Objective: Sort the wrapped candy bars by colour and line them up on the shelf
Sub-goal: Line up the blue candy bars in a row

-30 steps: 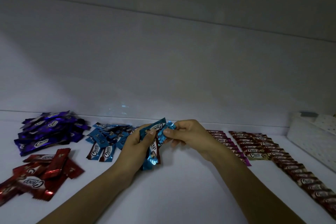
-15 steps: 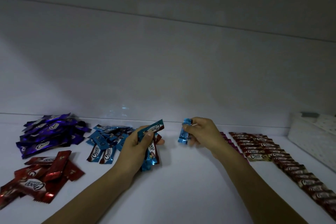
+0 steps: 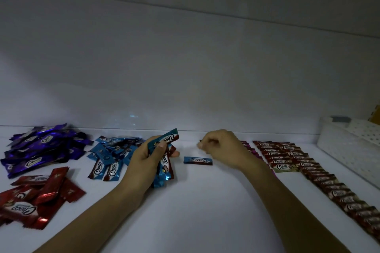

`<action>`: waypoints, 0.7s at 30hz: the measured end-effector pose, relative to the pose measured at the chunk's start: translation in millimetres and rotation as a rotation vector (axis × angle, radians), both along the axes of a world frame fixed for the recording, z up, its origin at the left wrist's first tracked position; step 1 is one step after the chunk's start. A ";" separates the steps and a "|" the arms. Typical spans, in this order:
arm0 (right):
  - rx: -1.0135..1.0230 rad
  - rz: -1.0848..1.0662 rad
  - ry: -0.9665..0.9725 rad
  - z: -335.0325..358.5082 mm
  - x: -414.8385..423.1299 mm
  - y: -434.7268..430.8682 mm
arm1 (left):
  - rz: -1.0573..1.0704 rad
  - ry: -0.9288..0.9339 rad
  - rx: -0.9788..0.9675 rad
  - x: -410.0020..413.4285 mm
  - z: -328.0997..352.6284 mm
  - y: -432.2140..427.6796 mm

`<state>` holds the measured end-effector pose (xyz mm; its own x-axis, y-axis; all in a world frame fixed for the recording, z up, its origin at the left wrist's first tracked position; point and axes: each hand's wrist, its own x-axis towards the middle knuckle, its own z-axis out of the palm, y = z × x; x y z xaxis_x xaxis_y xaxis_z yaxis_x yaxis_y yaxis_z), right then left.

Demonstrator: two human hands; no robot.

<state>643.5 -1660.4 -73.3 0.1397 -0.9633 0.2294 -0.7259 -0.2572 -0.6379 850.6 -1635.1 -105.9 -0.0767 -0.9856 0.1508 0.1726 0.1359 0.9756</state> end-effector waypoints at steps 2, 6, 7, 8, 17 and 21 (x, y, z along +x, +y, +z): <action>0.015 -0.030 0.069 -1.4 -5.1 -2.5 | -0.003 -0.005 -0.004 -0.5 -0.6 -0.8; 0.109 0.049 0.313 -6.4 -2.2 -1.4 | -0.006 -0.025 -0.014 0.2 -1.2 -1.6; 0.078 0.050 0.314 -5.6 -0.7 -1.4 | -0.005 -0.036 -0.016 0.1 -1.3 -1.9; 0.049 0.044 0.280 -5.0 0.4 -1.4 | -0.004 -0.041 -0.015 0.2 -1.2 -1.7; -0.074 -0.227 -0.518 8.1 -6.9 -8.8 | 0.012 -0.034 -0.027 -0.4 -0.2 -1.7; -0.107 -0.281 -0.149 5.0 -17.4 -10.6 | 0.017 -0.034 -0.031 -1.4 0.2 -1.7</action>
<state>626.0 -1671.0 -68.3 -0.1704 -0.9289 0.3289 -0.6783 -0.1315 -0.7229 849.2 -1636.9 -105.8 -0.0651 -0.9817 0.1792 0.1369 0.1691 0.9761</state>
